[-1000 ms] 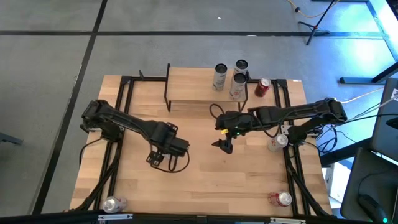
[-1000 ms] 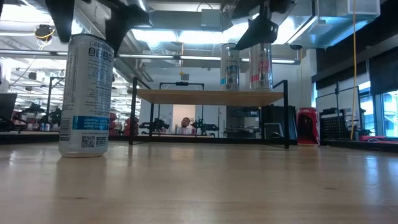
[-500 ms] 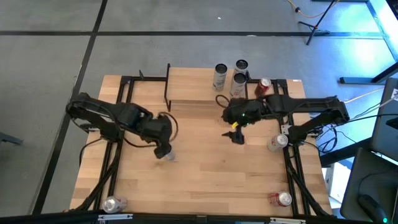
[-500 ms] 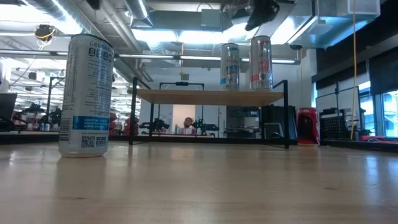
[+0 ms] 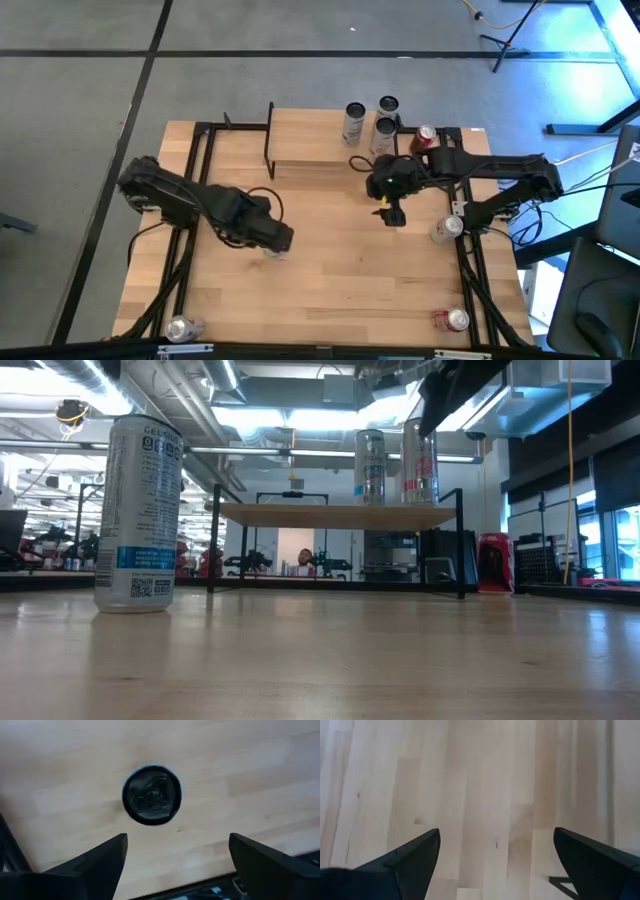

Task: Place canned beverage on shelf
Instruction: Put the white-blue soda can on the shelf aligned with the other white-blue soda can

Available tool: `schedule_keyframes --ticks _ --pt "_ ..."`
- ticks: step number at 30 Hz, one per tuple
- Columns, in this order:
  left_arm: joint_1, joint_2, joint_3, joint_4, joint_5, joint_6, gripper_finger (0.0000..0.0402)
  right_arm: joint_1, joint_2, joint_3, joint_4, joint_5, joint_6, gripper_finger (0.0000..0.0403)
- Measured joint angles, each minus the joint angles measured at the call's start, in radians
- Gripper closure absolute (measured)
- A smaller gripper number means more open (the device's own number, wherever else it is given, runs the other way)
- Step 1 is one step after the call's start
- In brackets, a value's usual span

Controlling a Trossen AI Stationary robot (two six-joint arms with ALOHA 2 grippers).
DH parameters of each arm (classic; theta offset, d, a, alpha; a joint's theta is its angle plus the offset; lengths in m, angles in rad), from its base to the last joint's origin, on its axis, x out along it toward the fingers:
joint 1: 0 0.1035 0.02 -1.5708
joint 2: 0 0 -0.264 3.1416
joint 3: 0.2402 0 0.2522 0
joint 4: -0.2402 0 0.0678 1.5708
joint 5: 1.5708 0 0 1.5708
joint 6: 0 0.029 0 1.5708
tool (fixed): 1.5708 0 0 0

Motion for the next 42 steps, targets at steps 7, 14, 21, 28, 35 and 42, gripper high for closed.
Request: schedule_keyframes --ticks 7,14,21,28,35,42 --pt "0.027 0.096 0.000 -0.008 0.019 0.042 0.0068 0.002 0.000 -0.009 0.037 -0.013 -0.032 0.0027" --pt "0.042 0.141 0.000 -0.040 0.036 0.105 0.0068 0.002 0.000 -0.009 0.043 -0.014 -0.037 0.0027" --pt "0.045 0.144 -0.007 -0.066 0.030 0.108 0.0068 0.002 0.000 -0.009 0.047 -0.014 -0.036 0.0027" --pt "0.036 0.111 -0.006 -0.058 0.031 0.108 0.0068 0.002 0.000 -0.009 0.081 -0.014 -0.029 0.0027" --pt "0.014 0.090 0.023 -0.159 0.038 0.101 0.0068 0.002 0.000 -0.009 0.089 -0.014 -0.027 0.0027" --pt "0.011 0.090 -0.055 -0.069 0.046 0.154 0.0068 0.002 0.000 -0.009 0.096 -0.014 -0.025 0.0027"
